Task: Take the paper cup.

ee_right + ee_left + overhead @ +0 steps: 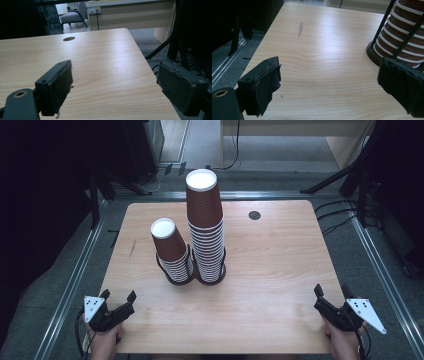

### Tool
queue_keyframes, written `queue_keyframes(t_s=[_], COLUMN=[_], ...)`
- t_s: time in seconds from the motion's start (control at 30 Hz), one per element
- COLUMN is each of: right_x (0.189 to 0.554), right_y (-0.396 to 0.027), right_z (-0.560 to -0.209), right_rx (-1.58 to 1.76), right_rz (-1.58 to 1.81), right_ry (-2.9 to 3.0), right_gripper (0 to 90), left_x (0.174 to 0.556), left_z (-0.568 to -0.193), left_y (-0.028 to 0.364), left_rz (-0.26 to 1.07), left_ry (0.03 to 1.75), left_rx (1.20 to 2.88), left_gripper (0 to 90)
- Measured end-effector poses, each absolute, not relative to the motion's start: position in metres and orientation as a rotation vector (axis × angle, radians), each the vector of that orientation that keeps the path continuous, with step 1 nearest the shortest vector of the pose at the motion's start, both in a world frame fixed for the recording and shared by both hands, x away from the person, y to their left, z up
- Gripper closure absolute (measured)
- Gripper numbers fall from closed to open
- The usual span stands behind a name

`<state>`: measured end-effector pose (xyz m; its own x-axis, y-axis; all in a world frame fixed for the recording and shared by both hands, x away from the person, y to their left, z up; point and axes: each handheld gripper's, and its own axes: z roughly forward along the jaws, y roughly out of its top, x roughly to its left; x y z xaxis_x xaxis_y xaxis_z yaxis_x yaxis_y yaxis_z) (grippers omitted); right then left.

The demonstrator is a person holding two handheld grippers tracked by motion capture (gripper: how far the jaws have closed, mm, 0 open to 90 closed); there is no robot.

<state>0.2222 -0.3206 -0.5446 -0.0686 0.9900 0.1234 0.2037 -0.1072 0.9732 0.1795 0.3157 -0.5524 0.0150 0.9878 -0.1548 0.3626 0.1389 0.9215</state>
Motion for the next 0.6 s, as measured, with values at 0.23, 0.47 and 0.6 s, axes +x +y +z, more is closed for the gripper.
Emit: queue_keyframes(t_s=[0.23, 0.47, 0.6], right_x=[0.222, 0.224, 0.224], right_y=[-0.318, -0.309, -0.298], right_z=[-0.544, -0.539, -0.529], right_rx=[1.382, 1.358, 1.312], right_rz=[1.243, 1.248, 1.267], right_ry=[1.399, 1.431, 1.459], right_gripper=[13.0, 12.9, 11.7], left_x=[0.18, 0.18, 0.179], left_z=[-0.553, -0.553, -0.553], left_y=[0.315, 0.315, 0.315], left_rz=[0.868, 0.868, 0.87], left_ry=[1.511, 1.501, 1.499], left_rx=[1.379, 1.383, 1.388], left_gripper=[5.2, 5.2, 5.2])
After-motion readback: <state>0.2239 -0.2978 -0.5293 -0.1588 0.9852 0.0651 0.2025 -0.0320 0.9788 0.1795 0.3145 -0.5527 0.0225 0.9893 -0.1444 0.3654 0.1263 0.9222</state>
